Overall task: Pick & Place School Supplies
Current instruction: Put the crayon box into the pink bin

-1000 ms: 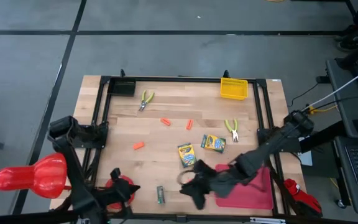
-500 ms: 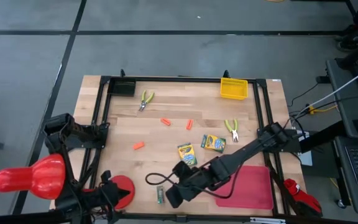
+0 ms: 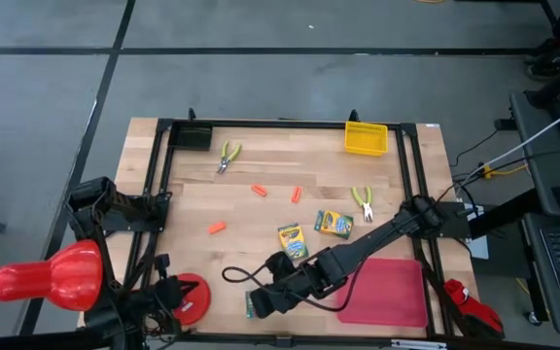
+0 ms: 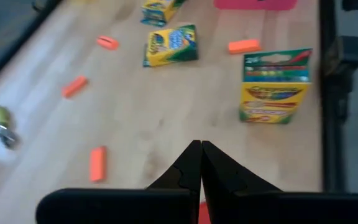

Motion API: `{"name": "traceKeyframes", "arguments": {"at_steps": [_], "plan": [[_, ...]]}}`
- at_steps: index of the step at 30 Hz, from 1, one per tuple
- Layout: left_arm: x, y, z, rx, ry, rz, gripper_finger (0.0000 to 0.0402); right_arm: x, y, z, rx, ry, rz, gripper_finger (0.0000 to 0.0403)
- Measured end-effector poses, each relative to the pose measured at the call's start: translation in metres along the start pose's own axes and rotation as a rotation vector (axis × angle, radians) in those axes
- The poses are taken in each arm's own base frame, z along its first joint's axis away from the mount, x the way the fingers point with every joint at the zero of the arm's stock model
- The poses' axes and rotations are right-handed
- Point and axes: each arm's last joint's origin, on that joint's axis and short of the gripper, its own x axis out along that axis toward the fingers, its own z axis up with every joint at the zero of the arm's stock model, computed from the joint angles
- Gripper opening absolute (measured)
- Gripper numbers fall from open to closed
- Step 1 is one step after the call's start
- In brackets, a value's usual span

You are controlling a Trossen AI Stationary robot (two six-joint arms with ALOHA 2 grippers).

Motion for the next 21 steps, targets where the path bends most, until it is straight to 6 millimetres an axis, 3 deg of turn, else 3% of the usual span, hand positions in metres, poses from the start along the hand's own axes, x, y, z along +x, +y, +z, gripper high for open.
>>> {"name": "traceKeyframes", "arguments": {"at_steps": [11, 16, 21], "plan": [[0.049, 0.018, -0.024, 0.088, -0.016, 0.178, 0.0004, 0.000, 0.001, 0.001, 0.027, -0.027, 0.008, 0.0176], [0.066, 0.038, -0.014, 0.055, -0.058, 0.228, 0.0004, 0.000, 0.001, 0.000, 0.026, -0.020, 0.009, 0.0176], [0.076, 0.074, 0.001, -0.011, -0.096, 0.195, 0.0004, 0.000, 0.003, 0.000, 0.018, -0.020, 0.030, 0.0176]]}}
